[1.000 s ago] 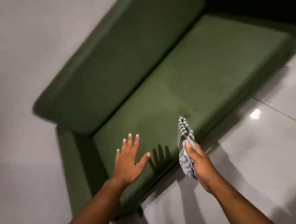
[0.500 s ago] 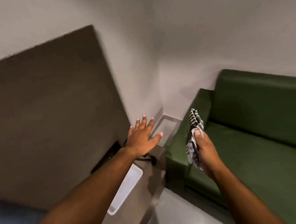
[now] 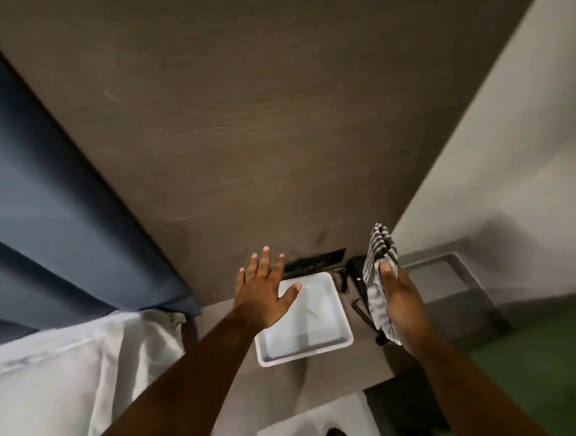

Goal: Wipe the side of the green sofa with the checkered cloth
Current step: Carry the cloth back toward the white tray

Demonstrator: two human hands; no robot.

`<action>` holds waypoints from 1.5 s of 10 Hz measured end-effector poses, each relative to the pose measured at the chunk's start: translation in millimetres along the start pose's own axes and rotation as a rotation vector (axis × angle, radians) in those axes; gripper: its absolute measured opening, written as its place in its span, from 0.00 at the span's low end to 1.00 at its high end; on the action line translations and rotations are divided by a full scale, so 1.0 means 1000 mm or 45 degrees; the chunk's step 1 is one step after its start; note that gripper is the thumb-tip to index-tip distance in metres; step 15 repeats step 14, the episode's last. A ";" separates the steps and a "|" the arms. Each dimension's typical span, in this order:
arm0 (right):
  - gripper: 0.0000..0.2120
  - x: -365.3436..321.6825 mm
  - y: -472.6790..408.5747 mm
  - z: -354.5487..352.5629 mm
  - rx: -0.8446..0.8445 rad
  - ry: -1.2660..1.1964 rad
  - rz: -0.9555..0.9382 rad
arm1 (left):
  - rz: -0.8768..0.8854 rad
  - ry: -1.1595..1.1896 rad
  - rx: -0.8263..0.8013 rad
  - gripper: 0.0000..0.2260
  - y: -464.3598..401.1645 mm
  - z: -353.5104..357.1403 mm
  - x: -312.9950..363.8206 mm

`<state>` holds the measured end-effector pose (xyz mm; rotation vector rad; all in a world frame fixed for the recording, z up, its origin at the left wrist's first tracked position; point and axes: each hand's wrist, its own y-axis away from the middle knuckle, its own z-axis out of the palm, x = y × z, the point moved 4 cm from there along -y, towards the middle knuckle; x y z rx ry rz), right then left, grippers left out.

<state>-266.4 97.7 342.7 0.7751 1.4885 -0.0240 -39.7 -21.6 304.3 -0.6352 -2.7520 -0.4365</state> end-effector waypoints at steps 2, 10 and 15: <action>0.13 0.064 -0.104 0.050 -0.166 0.134 0.038 | -0.225 -0.013 0.018 0.54 -0.028 0.068 -0.066; 0.37 0.355 -0.233 0.171 -0.290 1.805 -0.651 | -0.104 -0.225 0.067 0.37 -0.079 0.316 -0.157; 0.40 0.317 -0.230 0.161 -0.489 1.774 -0.448 | -0.189 -0.160 -0.071 0.41 -0.070 0.291 -0.157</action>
